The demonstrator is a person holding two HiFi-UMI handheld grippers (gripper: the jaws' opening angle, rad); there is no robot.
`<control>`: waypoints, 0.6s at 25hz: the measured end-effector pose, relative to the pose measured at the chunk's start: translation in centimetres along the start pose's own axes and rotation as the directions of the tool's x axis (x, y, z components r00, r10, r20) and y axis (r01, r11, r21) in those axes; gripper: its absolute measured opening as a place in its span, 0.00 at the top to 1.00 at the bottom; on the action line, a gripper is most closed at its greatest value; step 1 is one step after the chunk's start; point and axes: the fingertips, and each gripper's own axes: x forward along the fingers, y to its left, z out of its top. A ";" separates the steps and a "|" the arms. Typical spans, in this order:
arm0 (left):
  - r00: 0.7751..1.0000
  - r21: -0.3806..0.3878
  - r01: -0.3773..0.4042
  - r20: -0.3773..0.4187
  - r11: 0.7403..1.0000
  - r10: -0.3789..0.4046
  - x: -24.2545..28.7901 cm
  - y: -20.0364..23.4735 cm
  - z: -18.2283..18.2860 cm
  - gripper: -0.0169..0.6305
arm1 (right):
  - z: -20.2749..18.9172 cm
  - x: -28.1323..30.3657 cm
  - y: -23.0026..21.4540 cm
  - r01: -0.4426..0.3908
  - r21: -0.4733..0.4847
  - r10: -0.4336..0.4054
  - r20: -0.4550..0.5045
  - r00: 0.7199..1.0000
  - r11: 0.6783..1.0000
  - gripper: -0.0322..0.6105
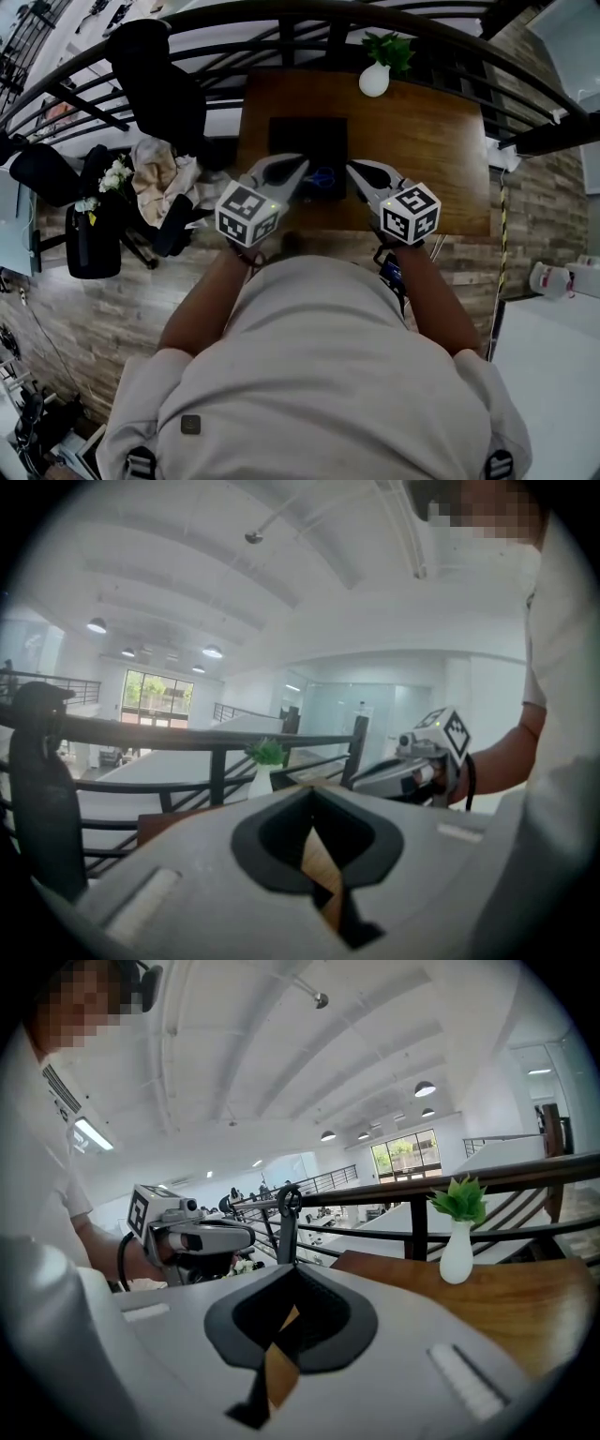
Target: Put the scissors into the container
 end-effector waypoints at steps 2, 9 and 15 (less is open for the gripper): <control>1.000 0.006 0.003 0.009 1.000 -0.003 0.4 -1.5 0.0 0.97 | -0.8 -1.5 -0.2 -0.007 0.008 0.007 0.001 1.000 1.000 0.94; 1.000 -0.001 0.000 -0.005 1.000 0.000 2.2 -5.7 -0.7 0.97 | -2.6 -5.8 -0.9 -0.010 0.019 0.010 0.002 1.000 1.000 0.94; 1.000 0.009 -0.014 -0.014 1.000 0.014 3.1 -9.3 -1.7 0.97 | -4.3 -9.2 -0.8 -0.024 0.011 0.024 0.004 1.000 1.000 0.94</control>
